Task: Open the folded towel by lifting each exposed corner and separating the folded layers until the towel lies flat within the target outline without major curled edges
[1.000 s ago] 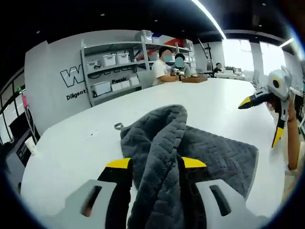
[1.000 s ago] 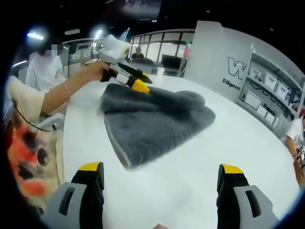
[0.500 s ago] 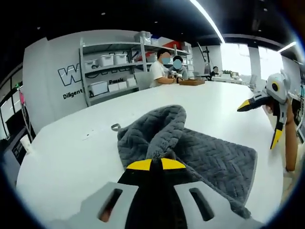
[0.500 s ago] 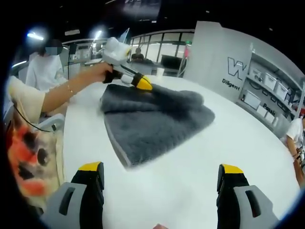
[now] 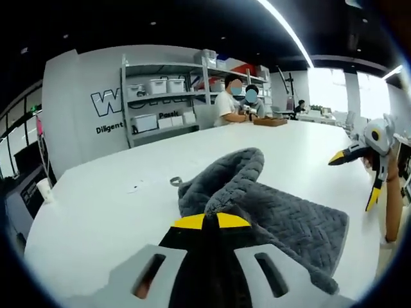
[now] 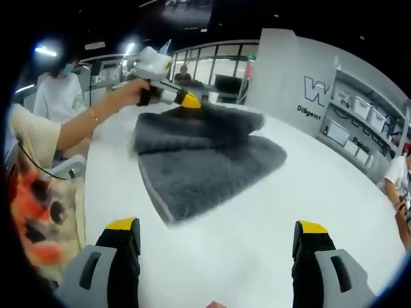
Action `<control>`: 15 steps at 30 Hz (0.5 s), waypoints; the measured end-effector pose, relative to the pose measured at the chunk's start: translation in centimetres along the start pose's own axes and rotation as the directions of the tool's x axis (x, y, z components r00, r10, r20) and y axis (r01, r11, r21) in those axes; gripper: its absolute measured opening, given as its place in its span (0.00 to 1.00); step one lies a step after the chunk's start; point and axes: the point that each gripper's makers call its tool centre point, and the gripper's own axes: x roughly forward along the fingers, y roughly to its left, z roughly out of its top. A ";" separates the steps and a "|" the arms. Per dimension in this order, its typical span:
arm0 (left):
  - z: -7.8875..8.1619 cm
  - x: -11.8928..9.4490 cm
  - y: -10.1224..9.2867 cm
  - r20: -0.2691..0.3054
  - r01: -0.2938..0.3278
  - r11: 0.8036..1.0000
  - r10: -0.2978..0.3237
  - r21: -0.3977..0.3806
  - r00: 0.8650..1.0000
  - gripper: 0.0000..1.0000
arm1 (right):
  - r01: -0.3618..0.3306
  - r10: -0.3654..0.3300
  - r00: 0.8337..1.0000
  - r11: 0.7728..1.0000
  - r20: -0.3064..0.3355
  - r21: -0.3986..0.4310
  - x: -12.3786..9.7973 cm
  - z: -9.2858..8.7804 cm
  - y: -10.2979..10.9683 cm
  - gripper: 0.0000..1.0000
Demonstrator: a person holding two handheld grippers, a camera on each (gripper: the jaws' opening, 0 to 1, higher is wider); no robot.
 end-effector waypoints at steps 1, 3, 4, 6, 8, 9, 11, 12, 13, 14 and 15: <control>0.2 -0.3 0.4 0.003 -0.008 1.000 0.008 0.001 1.000 0.04 | 0.000 0.000 1.000 1.000 0.000 0.000 0.0 0.0 0.0 0.99; 0.4 -0.8 1.1 0.003 -0.026 1.000 0.026 0.010 1.000 0.04 | 0.000 0.000 1.000 1.000 0.001 0.002 0.0 0.0 0.0 0.99; 0.5 -1.0 1.4 0.002 -0.033 0.999 0.033 0.013 0.999 0.04 | 0.000 0.000 1.000 1.000 0.001 0.002 0.0 0.0 0.0 0.99; 0.5 -1.5 2.5 -0.001 -0.066 0.997 0.066 0.030 0.998 0.04 | 0.000 0.000 1.000 1.000 -0.004 0.001 0.1 -0.1 0.0 0.99; 0.5 -2.0 3.3 -0.003 -0.080 0.996 0.080 0.027 0.997 0.04 | -0.001 0.001 1.000 1.000 -0.006 0.000 0.1 -0.1 0.1 0.99; 0.4 -2.3 3.8 -0.003 -0.088 0.996 0.088 0.021 0.996 0.04 | -0.002 0.002 1.000 1.000 -0.006 -0.001 0.1 -0.1 0.1 0.99; 0.1 -2.7 4.8 -0.008 -0.112 0.994 0.112 0.018 0.994 0.04 | -0.002 0.002 1.000 1.000 -0.005 -0.001 0.1 -0.1 0.1 0.99; 0.0 -2.9 5.2 -0.011 -0.121 0.992 0.121 0.016 0.993 0.04 | -0.002 0.002 1.000 1.000 -0.005 -0.001 0.1 -0.1 0.1 0.99; -0.1 -3.1 5.5 -0.013 -0.127 0.992 0.127 0.014 0.992 0.04 | -0.002 0.002 1.000 1.000 -0.005 0.000 0.1 -0.1 0.1 0.99; -0.3 -3.3 6.0 -0.013 -0.134 0.991 0.135 0.006 0.991 0.04 | -0.002 0.002 1.000 1.000 -0.005 0.001 0.2 -0.1 0.1 0.99; -0.4 -3.5 6.3 -0.013 -0.141 0.990 0.141 0.001 0.990 0.04 | -0.002 0.002 1.000 1.000 -0.007 0.002 0.2 -0.1 0.0 0.99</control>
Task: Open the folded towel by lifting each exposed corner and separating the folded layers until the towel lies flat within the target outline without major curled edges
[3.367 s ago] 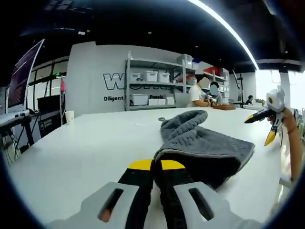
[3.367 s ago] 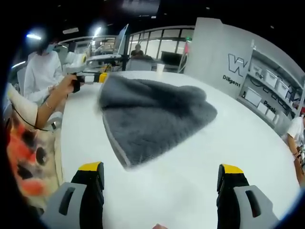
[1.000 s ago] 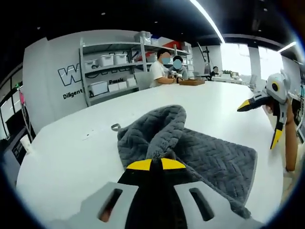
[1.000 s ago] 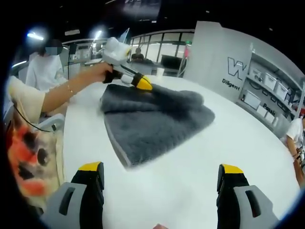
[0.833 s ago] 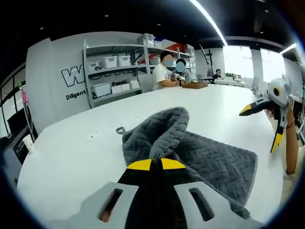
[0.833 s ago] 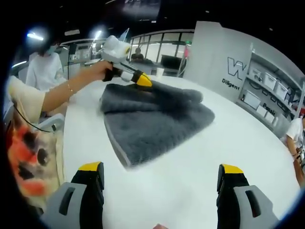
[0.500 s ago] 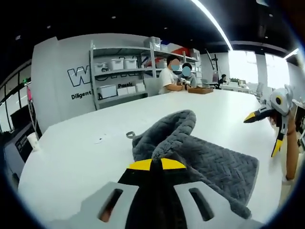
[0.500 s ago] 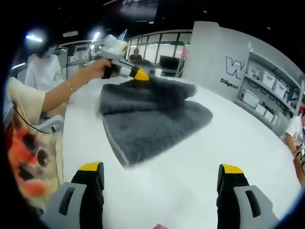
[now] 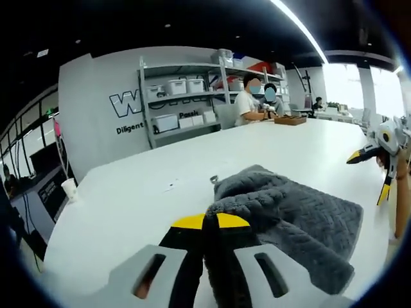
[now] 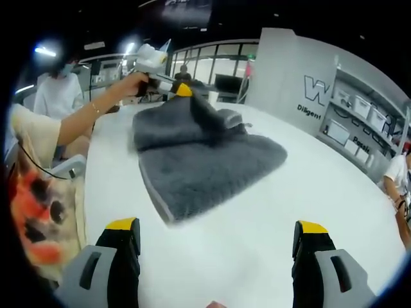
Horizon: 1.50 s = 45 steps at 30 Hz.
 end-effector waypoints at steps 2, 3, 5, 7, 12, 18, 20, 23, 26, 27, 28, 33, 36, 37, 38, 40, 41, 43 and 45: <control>-0.4 -0.5 1.2 -0.002 -0.020 1.000 0.020 -0.021 1.000 0.04 | 0.001 -0.001 1.000 1.000 -0.003 0.001 0.1 -0.1 -0.1 0.99; -0.6 -0.7 1.6 -0.002 -0.026 0.999 0.026 -0.027 1.000 0.04 | 0.000 0.000 1.000 1.000 -0.004 0.002 0.1 -0.1 -0.1 0.99; -1.1 -1.2 2.4 -0.006 -0.040 0.998 0.040 -0.041 0.999 0.04 | -0.001 0.001 1.000 1.000 -0.007 0.001 0.2 -0.1 -0.1 0.99; -1.6 -1.7 3.3 -0.009 -0.054 0.997 0.054 -0.055 0.999 0.04 | -0.002 0.002 1.000 1.000 -0.008 0.000 0.2 -0.1 0.0 0.99; -2.7 -2.5 4.8 -0.024 -0.079 0.994 0.077 -0.073 0.997 0.03 | -0.004 0.004 1.000 1.000 -0.011 -0.002 0.3 -0.2 0.1 0.99; -4.5 -3.3 6.8 -0.062 -0.110 0.990 0.105 -0.092 0.993 0.03 | -0.002 0.002 1.000 1.000 -0.011 0.000 0.2 -0.1 0.1 0.99; -5.0 -3.8 7.5 -0.066 -0.123 0.987 0.116 -0.107 0.991 0.03 | -0.002 0.002 1.000 1.000 -0.014 0.000 0.3 -0.2 0.1 0.99; -5.5 -4.4 8.5 -0.070 -0.140 0.983 0.133 -0.122 0.989 0.03 | -0.002 0.002 1.000 1.000 -0.017 0.001 0.3 -0.3 0.1 0.99; -6.2 -5.1 9.8 -0.091 -0.171 0.978 0.161 -0.118 0.983 0.03 | -0.004 0.004 1.000 1.000 -0.018 0.001 0.4 -0.3 0.1 0.99; -6.5 -5.3 10.3 -0.098 -0.181 0.977 0.171 -0.116 0.980 0.03 | -0.005 0.005 1.000 1.000 -0.019 0.001 0.4 -0.3 0.1 0.99; -6.7 -5.4 10.7 -0.103 -0.189 0.975 0.178 -0.118 0.979 0.03 | -0.005 0.005 1.000 1.000 -0.020 0.001 0.5 -0.3 0.1 0.99; -8.2 -6.3 12.4 -0.119 -0.213 0.966 0.197 -0.148 0.973 0.03 | -0.007 0.007 0.999 1.000 -0.031 -0.001 0.8 -0.4 0.2 0.99; -9.0 -6.5 13.0 -0.133 -0.226 0.962 0.207 -0.153 0.969 0.03 | -0.011 0.011 0.999 1.000 -0.033 -0.004 0.9 -0.4 0.4 0.99; -9.3 -6.6 13.2 -0.138 -0.228 0.961 0.208 -0.155 0.968 0.03 | -0.012 0.012 0.999 1.000 -0.035 -0.006 1.0 -0.4 0.5 0.99; -9.5 -6.7 13.3 -0.141 -0.230 0.960 0.209 -0.159 0.968 0.03 | -0.014 0.014 0.999 1.000 -0.037 -0.007 1.1 -0.4 0.5 0.99; -10.1 -6.9 13.7 -0.151 -0.238 0.957 0.214 -0.167 0.965 0.04 | -0.016 0.016 0.999 1.000 -0.041 -0.006 1.2 -0.4 0.6 0.99; -10.4 -6.9 13.9 -0.156 -0.242 0.955 0.216 -0.172 0.964 0.04 | -0.017 0.016 0.999 1.000 -0.043 -0.007 1.3 -0.4 0.6 0.99; -11.0 -6.8 13.8 -0.174 -0.242 0.956 0.213 -0.165 0.962 0.04 | -0.018 0.018 0.999 1.000 -0.046 -0.009 1.4 -0.5 0.6 0.99; -11.4 -6.7 13.7 -0.182 -0.242 0.957 0.212 -0.159 0.960 0.04 | -0.021 0.020 0.999 1.000 -0.048 -0.009 1.5 -0.4 0.7 0.99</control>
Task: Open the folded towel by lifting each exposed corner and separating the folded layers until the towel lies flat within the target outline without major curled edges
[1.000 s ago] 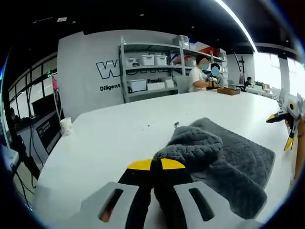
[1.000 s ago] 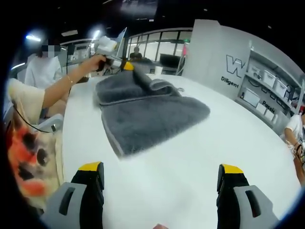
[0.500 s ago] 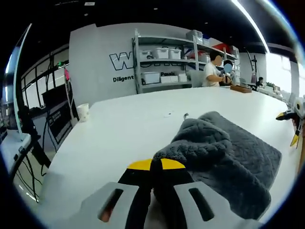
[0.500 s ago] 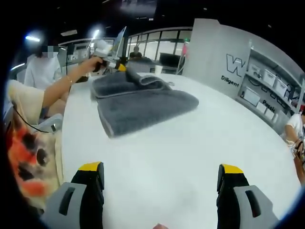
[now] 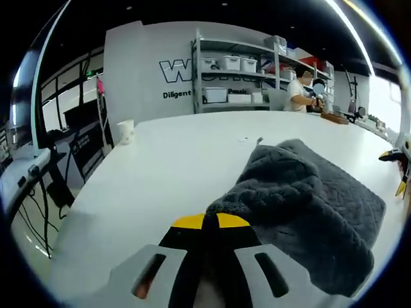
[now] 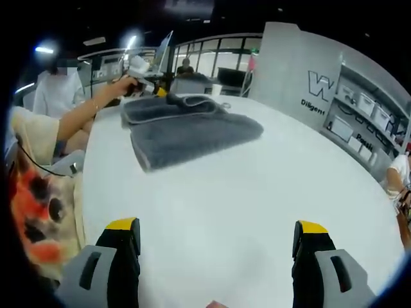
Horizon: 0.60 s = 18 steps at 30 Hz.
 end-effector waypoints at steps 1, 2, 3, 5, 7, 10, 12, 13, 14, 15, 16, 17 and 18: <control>-0.1 0.1 0.0 -0.001 0.001 1.000 -0.001 0.000 1.000 0.04 | -0.001 0.001 1.000 1.000 -0.002 -0.001 0.1 0.0 0.0 0.99; -0.2 0.1 0.0 0.000 0.002 1.000 -0.002 -0.003 1.000 0.04 | -0.003 0.003 1.000 1.000 -0.003 -0.003 0.1 0.0 0.1 0.99; -0.2 0.2 0.0 0.002 0.002 1.000 -0.002 -0.007 1.000 0.04 | -0.003 0.003 1.000 1.000 -0.004 -0.004 0.1 0.0 0.1 0.99; -0.3 0.4 0.1 0.000 -0.002 1.000 0.002 -0.002 1.000 0.04 | -0.004 0.004 1.000 1.000 -0.003 -0.003 0.2 0.1 0.1 0.99; -0.4 0.5 0.2 -0.006 -0.008 1.000 0.008 0.011 1.000 0.06 | -0.004 0.004 1.000 1.000 0.000 -0.001 0.3 0.1 0.1 0.99; -0.6 0.4 0.2 -0.015 -0.008 0.999 0.009 0.036 1.000 0.16 | -0.004 0.004 1.000 1.000 0.006 0.011 0.4 0.2 -0.1 0.99; -0.3 0.1 -0.2 -0.003 0.014 0.999 -0.014 0.040 1.000 0.29 | -0.002 0.002 1.000 1.000 0.019 0.025 0.3 0.5 -0.3 0.99; 0.0 -0.1 -0.4 0.003 0.031 0.999 -0.031 0.034 1.000 0.34 | -0.003 0.002 1.000 0.999 0.028 0.035 0.3 0.7 -0.3 0.99; 0.3 -0.3 -0.9 0.009 0.060 0.998 -0.060 0.032 0.998 0.40 | -0.004 0.003 0.999 0.999 0.033 0.038 0.3 0.8 -0.4 0.99; 0.6 -0.5 -1.4 0.007 0.085 0.995 -0.085 0.043 0.996 0.44 | -0.007 0.005 0.999 0.999 0.041 0.042 0.3 1.0 -0.4 0.99; 1.0 -0.6 -1.8 0.010 0.109 0.992 -0.110 0.058 0.994 0.48 | -0.010 0.007 0.999 0.999 0.049 0.050 0.4 1.1 -0.3 0.99; 1.2 -0.8 -2.2 0.012 0.124 0.990 -0.125 0.065 0.992 0.52 | -0.013 0.010 0.999 0.998 0.051 0.056 0.5 1.1 -0.3 0.99; 1.8 -0.9 -3.2 0.020 0.167 0.982 -0.170 0.083 0.985 0.55 | -0.017 0.015 0.999 0.998 0.047 0.057 0.7 1.1 -0.3 0.99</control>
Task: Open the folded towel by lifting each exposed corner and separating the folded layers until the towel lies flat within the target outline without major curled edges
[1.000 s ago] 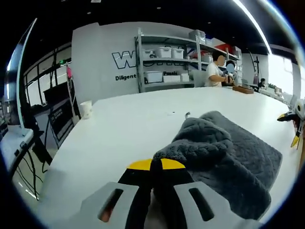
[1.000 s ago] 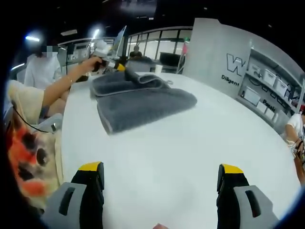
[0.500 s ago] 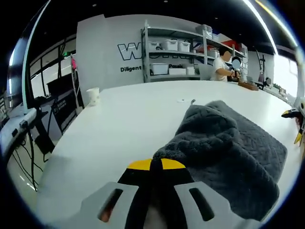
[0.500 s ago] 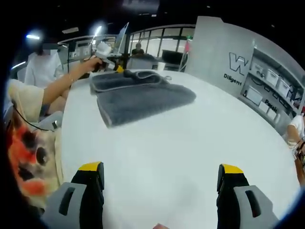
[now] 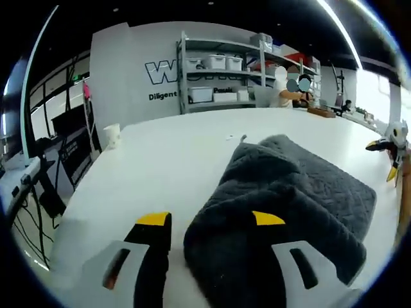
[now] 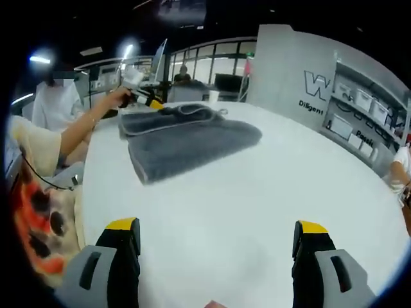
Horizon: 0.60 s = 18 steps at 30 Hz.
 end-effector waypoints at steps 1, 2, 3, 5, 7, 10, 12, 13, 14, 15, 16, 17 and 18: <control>0.5 0.0 -0.9 0.013 0.038 0.999 -0.038 0.021 0.999 0.59 | 0.000 0.000 1.000 1.000 -0.006 -0.002 0.2 0.0 -0.1 0.99; 0.8 0.0 -1.4 0.019 0.060 0.998 -0.060 0.030 0.998 0.64 | 0.003 -0.003 1.000 1.000 -0.013 0.001 0.4 -0.1 -0.3 0.99; 1.0 0.1 -2.0 0.018 0.082 0.996 -0.082 0.035 0.996 0.70 | 0.008 -0.008 1.000 1.000 -0.019 0.004 0.5 0.0 -0.6 0.99; 1.3 0.3 -3.4 0.005 0.132 0.989 -0.132 0.065 0.991 0.88 | 0.013 -0.013 1.000 1.000 -0.023 0.006 0.8 0.3 -1.0 0.99; 1.2 0.7 -4.3 -0.019 0.162 0.981 -0.161 0.107 0.987 0.96 | 0.014 -0.014 1.000 1.000 -0.020 0.015 1.1 0.9 -1.3 0.99; 1.5 1.1 -5.4 -0.029 0.185 0.973 -0.183 0.137 0.983 0.98 | -0.001 0.001 1.000 1.000 -0.022 0.008 1.9 2.0 -1.5 0.99; 2.0 1.3 -5.9 -0.017 0.208 0.968 -0.208 0.138 0.978 1.00 | -0.006 0.005 0.999 1.000 -0.034 -0.011 2.5 2.6 -1.5 0.99; 2.3 1.4 -5.9 -0.010 0.213 0.968 -0.214 0.134 0.977 1.00 | -0.010 0.009 0.999 1.000 -0.040 -0.019 2.8 2.9 -1.6 0.99; 2.6 1.5 -5.8 -0.004 0.214 0.968 -0.215 0.129 0.977 1.00 | -0.014 0.013 0.999 1.000 -0.044 -0.024 3.2 3.2 -1.7 0.99; 2.7 1.5 -5.7 0.002 0.211 0.969 -0.213 0.125 0.977 1.00 | -0.018 0.016 0.999 1.000 -0.045 -0.025 3.5 3.6 -1.8 0.99; 2.9 1.6 -5.6 0.005 0.209 0.970 -0.211 0.124 0.977 1.00 | -0.023 0.022 0.999 0.999 -0.044 -0.023 3.9 3.9 -1.9 0.99; 3.0 1.6 -5.4 0.008 0.205 0.971 -0.207 0.125 0.978 1.00 | -0.029 0.028 0.999 0.999 -0.041 -0.017 4.3 4.4 -2.0 0.99; 3.2 1.6 -5.2 0.012 0.199 0.972 -0.202 0.125 0.979 1.00 | -0.034 0.034 0.999 0.999 -0.036 -0.012 4.6 4.7 -2.0 0.99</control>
